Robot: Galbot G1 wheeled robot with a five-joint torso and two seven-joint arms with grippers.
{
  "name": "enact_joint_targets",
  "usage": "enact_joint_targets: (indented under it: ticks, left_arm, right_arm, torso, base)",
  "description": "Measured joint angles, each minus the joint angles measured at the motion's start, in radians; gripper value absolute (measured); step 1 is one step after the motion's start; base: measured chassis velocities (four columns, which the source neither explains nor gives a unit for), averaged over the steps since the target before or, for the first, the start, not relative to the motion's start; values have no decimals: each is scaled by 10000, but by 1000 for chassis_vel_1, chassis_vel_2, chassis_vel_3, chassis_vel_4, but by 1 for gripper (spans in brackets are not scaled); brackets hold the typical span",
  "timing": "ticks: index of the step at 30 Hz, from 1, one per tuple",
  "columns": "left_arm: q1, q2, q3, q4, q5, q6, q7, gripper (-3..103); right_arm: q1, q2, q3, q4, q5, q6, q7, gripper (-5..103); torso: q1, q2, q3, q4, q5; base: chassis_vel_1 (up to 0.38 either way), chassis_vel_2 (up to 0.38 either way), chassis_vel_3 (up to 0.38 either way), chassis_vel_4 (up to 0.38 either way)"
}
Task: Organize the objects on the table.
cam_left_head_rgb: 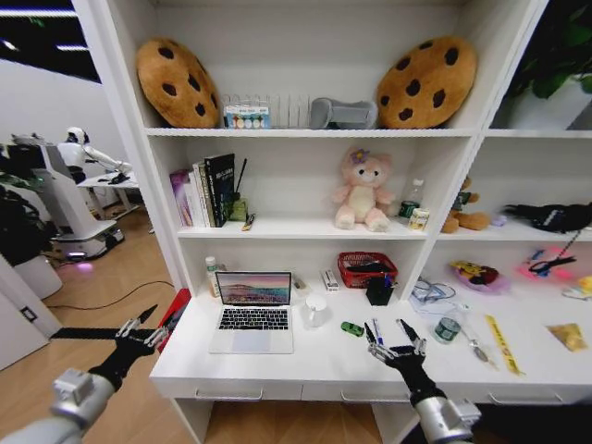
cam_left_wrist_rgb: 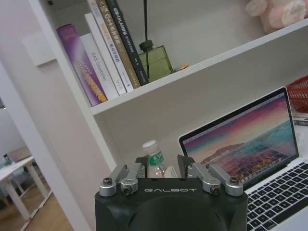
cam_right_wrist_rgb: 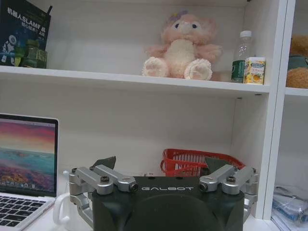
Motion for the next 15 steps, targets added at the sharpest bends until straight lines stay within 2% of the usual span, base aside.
enact_joint_targets:
  ticks: [1,3,4,5,8,9,11,13,15]
  left_arm:
    - [0,0,0,0,0,0,0,36]
    - [-895,915,466,361,-186,249,-109,26]
    - [-895,915,466,361,-186,249,-109,26]
    - [-1191,1293,628,485,-307,336,-154,26]
    - [-1969,2613,1032,1037,-411,428,154,10]
    - [-1969,2613,1032,1037,-411,428,154,10]
    - [-2645,3155,1499,1530,-180,292,622,2]
    - [-3054,3350,1841,1766,-118,269,823,0]
    - [-3844,3538,2689,2083,-86,261,1072,0]
  right_arm:
    - [0,0,0,0,0,0,0,100]
    - [-11,36,66,-70,-27,17,9,100]
    - [-11,36,66,-70,-27,17,9,100]
    - [-9,49,88,-90,-28,18,13,100]
    - [44,124,130,-181,-27,18,42,100]
    - [44,124,130,-181,-27,18,42,100]
    - [85,176,129,-242,-57,8,60,100]
    - [115,198,118,-259,-65,-13,82,100]
    - [186,204,88,-326,-76,-67,118,100]
  torso:
    - [0,0,0,0,0]
    - [0,0,0,-6,0]
    - [0,0,0,-6,0]
    - [0,0,0,-4,-1]
    - [-1,0,0,-1,5]
    - [-1,0,0,-1,5]
    - [-1,0,0,1,2]
    - [-1,1,0,-1,4]
    - [-2,0,-1,1,2]
  base:
    - [0,0,0,0]
    - [0,0,0,0]
    - [0,0,0,0]
    - [0,0,0,0]
    - [0,0,0,0]
    - [0,0,0,0]
    - [0,0,0,0]
    - [0,0,0,0]
    - [0,0,0,0]
